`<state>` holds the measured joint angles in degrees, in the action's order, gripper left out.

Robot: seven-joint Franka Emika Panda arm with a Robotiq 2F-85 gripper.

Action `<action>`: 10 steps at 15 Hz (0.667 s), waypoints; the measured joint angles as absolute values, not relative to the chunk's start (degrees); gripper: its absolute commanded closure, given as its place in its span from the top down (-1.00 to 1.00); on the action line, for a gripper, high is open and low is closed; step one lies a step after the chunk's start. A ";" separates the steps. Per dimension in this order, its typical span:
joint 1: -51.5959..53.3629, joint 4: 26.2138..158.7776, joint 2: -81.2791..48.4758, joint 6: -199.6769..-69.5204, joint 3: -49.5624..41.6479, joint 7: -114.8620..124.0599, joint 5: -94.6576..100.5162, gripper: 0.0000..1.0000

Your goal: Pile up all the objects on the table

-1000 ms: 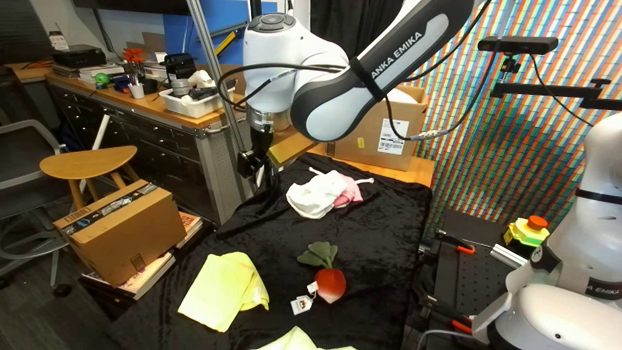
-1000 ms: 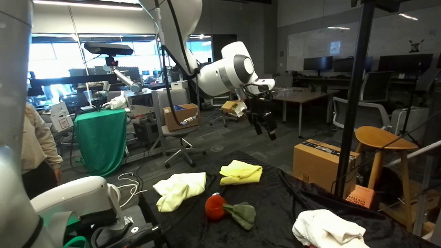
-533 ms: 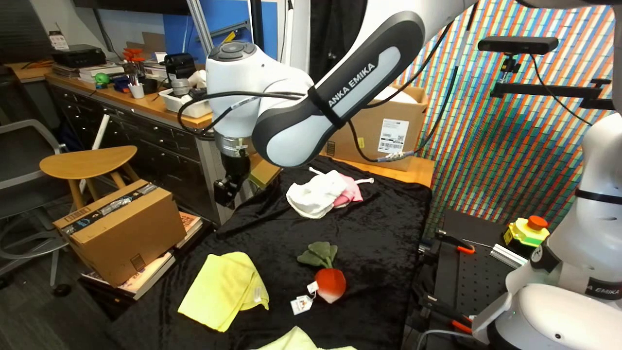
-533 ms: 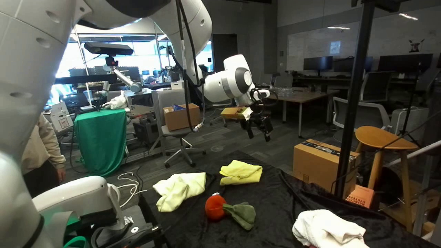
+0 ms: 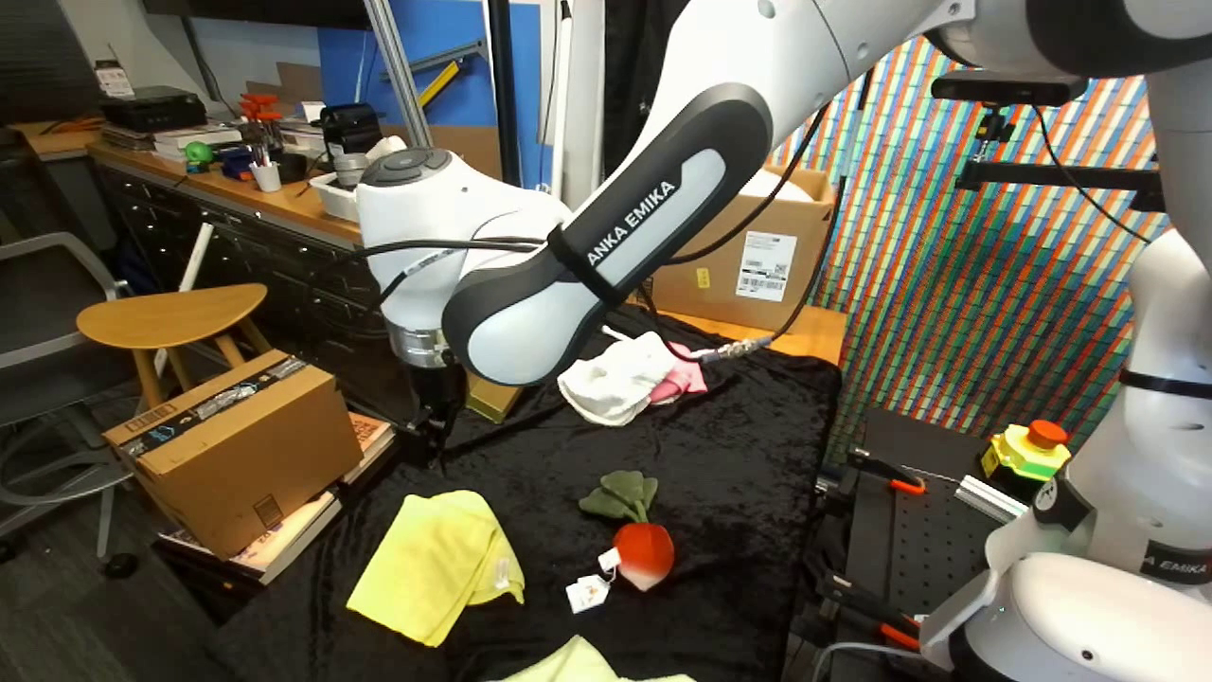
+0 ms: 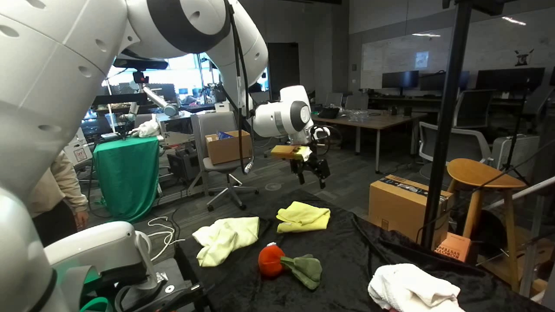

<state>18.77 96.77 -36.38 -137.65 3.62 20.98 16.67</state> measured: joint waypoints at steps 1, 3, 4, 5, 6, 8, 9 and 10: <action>19.15 96.43 -36.81 -137.63 3.66 20.69 16.60 1.00; 19.86 96.14 -37.49 -138.06 3.66 20.67 16.60 1.00; 20.16 96.14 -37.78 -138.78 3.56 20.69 16.60 1.00; 20.39 96.26 -38.01 -139.79 3.40 20.69 16.60 1.00; 20.56 96.56 -38.21 -141.06 3.19 20.71 16.61 1.00; 20.65 97.72 -38.44 -143.64 2.72 20.71 16.62 1.00; 20.65 98.65 -38.47 -144.94 2.42 20.70 16.63 1.00; 20.65 99.79 -38.48 -146.37 2.05 20.70 16.64 1.00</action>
<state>20.65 99.79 -38.48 -146.37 2.05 20.70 16.64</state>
